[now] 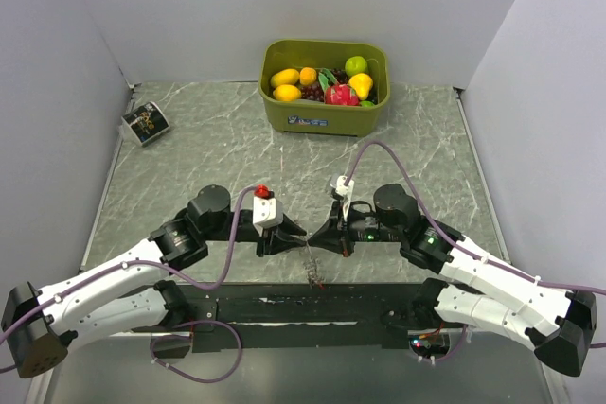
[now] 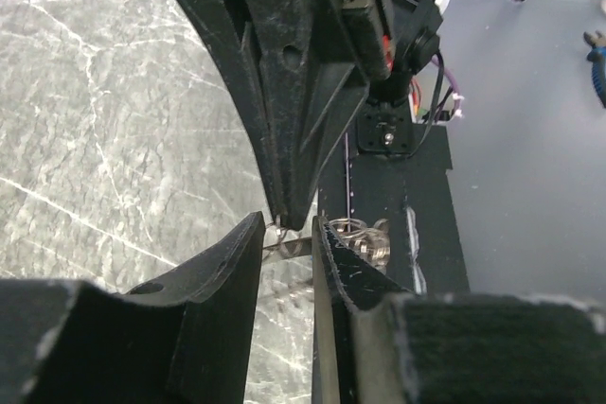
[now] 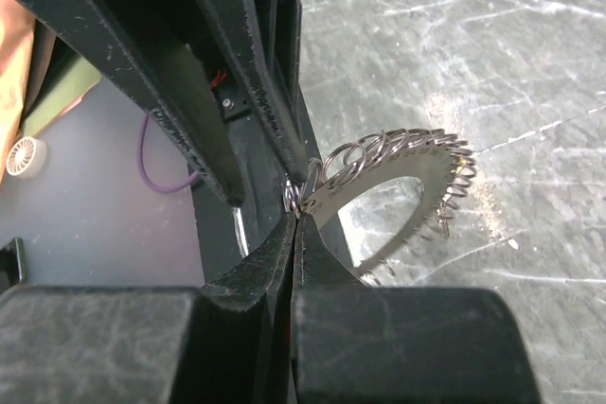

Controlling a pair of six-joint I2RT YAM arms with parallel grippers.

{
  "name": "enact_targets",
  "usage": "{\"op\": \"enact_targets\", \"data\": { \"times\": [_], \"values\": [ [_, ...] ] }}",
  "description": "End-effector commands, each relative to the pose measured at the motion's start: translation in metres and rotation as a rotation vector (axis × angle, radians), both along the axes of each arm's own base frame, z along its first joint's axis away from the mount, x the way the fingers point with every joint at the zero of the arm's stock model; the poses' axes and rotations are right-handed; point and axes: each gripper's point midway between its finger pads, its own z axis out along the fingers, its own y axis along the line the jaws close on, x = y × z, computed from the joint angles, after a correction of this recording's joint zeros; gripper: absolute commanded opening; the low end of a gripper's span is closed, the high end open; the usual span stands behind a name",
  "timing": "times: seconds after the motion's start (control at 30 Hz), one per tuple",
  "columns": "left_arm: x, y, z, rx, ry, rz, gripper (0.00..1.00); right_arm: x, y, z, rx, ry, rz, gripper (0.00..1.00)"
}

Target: Put the keys on the keyring

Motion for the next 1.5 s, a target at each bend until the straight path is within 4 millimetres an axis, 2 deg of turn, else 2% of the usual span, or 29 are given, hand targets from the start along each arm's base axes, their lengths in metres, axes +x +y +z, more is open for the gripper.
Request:
{"op": "enact_targets", "data": {
  "times": [0.0,0.37,0.7,0.93,1.0,1.03,1.1,1.2,1.3,1.47],
  "values": [
    [-0.002,-0.002,0.006,0.008,-0.025,-0.028,0.32,0.001,0.005,0.044,0.101,-0.095,0.024,0.0],
    [-0.003,-0.003,-0.004,0.028,-0.013,-0.041,0.35,-0.001,0.005,0.047,0.109,-0.102,0.037,0.0],
    [-0.003,-0.009,-0.005,0.023,-0.007,-0.065,0.24,-0.001,0.006,0.044,0.11,-0.094,0.041,0.0],
    [-0.003,-0.008,-0.002,0.011,-0.012,-0.061,0.28,-0.001,0.007,0.042,0.105,-0.092,0.048,0.0],
    [-0.004,-0.008,-0.003,0.01,-0.013,-0.066,0.24,-0.002,0.008,0.039,0.102,-0.088,0.054,0.0],
    [-0.005,-0.008,-0.003,0.012,-0.014,-0.069,0.15,-0.001,0.009,0.041,0.11,-0.09,0.056,0.0],
    [-0.004,-0.009,-0.004,0.017,-0.012,-0.071,0.14,-0.002,0.01,0.04,0.104,-0.085,0.061,0.0],
    [-0.004,-0.009,-0.005,0.019,-0.009,-0.075,0.17,-0.001,0.011,0.039,0.1,-0.086,0.065,0.0],
    [-0.005,-0.01,-0.005,0.02,-0.012,-0.082,0.03,-0.001,0.011,0.038,0.096,-0.082,0.059,0.0],
    [-0.003,-0.01,-0.007,0.011,-0.011,-0.072,0.01,0.003,0.006,0.044,0.117,-0.101,0.016,0.0]
  ]
}}
